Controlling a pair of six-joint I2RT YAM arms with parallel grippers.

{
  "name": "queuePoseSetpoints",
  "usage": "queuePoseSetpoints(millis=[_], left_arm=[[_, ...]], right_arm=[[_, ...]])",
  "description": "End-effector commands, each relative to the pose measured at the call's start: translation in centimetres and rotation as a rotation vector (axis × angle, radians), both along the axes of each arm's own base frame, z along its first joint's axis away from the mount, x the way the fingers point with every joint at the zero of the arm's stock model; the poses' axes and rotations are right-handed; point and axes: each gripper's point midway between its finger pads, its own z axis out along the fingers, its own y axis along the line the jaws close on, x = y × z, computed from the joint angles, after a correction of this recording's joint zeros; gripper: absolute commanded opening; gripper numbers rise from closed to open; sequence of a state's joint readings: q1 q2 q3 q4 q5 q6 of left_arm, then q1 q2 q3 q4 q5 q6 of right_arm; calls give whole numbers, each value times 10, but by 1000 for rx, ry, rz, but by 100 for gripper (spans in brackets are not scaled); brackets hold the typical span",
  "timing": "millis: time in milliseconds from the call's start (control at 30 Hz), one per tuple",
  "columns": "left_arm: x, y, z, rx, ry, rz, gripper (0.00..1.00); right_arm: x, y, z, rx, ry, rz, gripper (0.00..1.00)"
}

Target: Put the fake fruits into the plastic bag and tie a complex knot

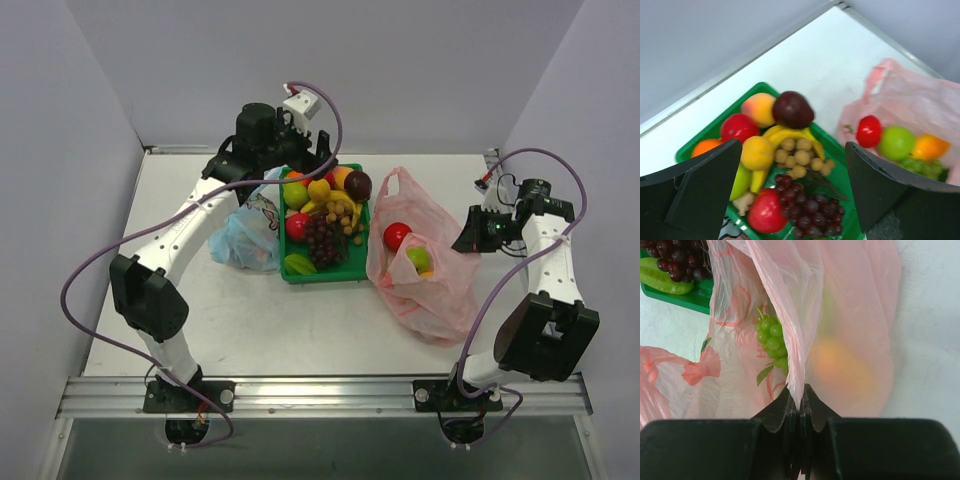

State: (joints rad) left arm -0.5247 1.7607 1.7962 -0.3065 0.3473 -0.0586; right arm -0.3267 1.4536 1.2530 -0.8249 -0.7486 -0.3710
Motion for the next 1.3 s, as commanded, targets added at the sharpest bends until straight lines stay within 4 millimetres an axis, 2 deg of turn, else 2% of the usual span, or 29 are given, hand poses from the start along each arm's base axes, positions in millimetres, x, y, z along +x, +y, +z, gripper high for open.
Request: queuePoseSetpoints(millis=[0,33,100,133,200,233,300,333,400,433,533,767,900,1167,1267], left_arm=[[35,18,-34,121,-37,101,96],[46,22,-49,150,-21,129,96],[57,24,-57,190,-38,136,97],[65,25,-72,218,-28,158,98],[76,24,-79,256,-57,151,98],[82,22,-94,280,-45,153,97],[91,20,-103,302,-54,150,97],[96,19,-115,312,-37,151,97],[100,14,-122,311,-25,140,97],[101,11,-136,320,-3,129,97],[105,10,-158,339,49,133,97],[92,9,-189,337,148,113,95],[86,11,-188,310,183,107,90],[76,11,-153,271,172,84,70],[72,9,-125,232,143,75,60]], right_arm=[[-4,2,2,16,22,7,0],[-3,1,2,14,21,7,0],[-4,1,2,10,22,5,0],[-4,0,2,4,20,5,0],[-4,0,2,3,20,5,0],[-3,-1,2,2,22,4,0],[-2,-1,2,2,22,3,0],[-3,-1,1,1,27,2,0],[-2,-2,1,-3,25,5,0],[-3,-2,1,-7,24,6,0],[-3,-4,-1,-20,25,9,0],[-3,-5,-1,-22,26,11,0],[-2,-5,0,-21,25,12,0],[0,-4,2,-10,26,11,0],[0,-3,4,-9,16,12,0]])
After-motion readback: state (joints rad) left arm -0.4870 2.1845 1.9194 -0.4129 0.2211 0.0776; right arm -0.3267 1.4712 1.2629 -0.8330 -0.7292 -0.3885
